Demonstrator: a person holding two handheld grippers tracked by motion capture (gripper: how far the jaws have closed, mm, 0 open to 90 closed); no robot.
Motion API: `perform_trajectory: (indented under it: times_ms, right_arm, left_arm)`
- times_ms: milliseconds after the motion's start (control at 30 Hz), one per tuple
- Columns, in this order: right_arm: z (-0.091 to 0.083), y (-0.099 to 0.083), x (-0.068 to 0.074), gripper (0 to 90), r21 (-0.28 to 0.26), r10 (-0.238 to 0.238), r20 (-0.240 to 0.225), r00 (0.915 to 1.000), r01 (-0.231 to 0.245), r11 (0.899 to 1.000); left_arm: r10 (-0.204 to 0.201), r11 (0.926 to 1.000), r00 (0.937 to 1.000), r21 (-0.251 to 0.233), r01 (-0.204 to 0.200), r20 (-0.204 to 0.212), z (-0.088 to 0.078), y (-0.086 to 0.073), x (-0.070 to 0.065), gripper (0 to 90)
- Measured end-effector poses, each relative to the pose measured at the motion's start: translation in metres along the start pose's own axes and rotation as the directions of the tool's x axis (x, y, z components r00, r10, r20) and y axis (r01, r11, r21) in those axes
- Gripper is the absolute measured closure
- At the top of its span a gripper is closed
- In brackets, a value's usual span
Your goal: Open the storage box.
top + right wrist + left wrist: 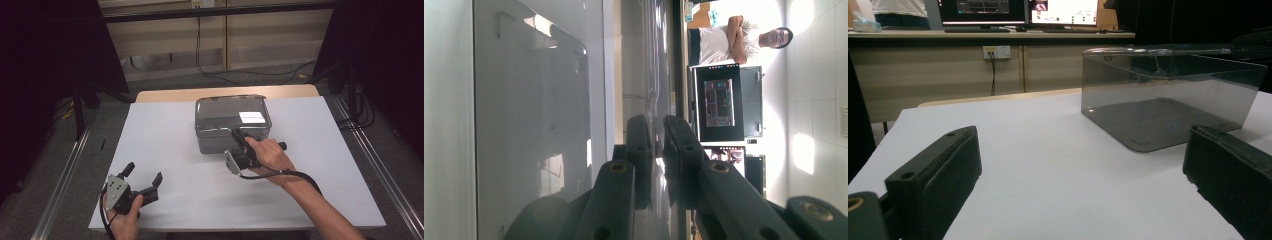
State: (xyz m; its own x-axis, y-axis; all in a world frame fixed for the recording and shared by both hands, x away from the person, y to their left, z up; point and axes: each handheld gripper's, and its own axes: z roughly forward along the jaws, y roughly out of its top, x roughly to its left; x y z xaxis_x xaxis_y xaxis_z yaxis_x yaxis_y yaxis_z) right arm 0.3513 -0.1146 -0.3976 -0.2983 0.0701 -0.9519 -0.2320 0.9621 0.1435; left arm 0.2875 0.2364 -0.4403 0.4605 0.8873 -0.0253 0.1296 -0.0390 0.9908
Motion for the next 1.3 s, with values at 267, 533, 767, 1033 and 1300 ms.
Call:
perform_trajectory:
  times_ms: [267, 533, 767, 1033, 1300]
  right_arm:
    - [0.0, 0.001, -0.004, 83.0, -0.001, -0.007, 0.01, 0.9999, 0.007, 1.0]
    - [-0.001, 0.001, -0.006, 83.2, 0.0, -0.006, 0.016, 0.9999, 0.006, 1.0]
    - [-0.001, 0.001, -0.007, 83.2, 0.0, -0.009, 0.017, 0.9998, 0.009, 1.0]
    - [-0.001, 0.002, -0.01, 83.5, 0.001, -0.008, 0.021, 0.9997, 0.008, 1.0]
    - [-0.001, 0.001, -0.01, 83.4, -0.002, -0.005, 0.019, 0.9998, 0.005, 1.0]
  left_arm:
    - [0.008, 1.0, 0.9999, 0.002, -0.008, 0.015, 0.005, 0.003, -0.002, 2.3]
    - [0.031, 0.9991, 0.9977, 0.026, -0.033, 0.06, 0.02, 0.009, -0.009, 2.3]
    - [0.061, 0.9977, 0.9925, 0.022, -0.064, 0.106, 0.038, 0.017, -0.013, 4.4]
    - [0.087, 0.9953, 0.9796, 0.027, -0.093, 0.181, 0.065, 0.021, -0.016, 5.2]
    - [0.163, 0.9867, 0.955, -0.04, -0.158, 0.248, 0.082, 0.031, -0.02, 4.0]
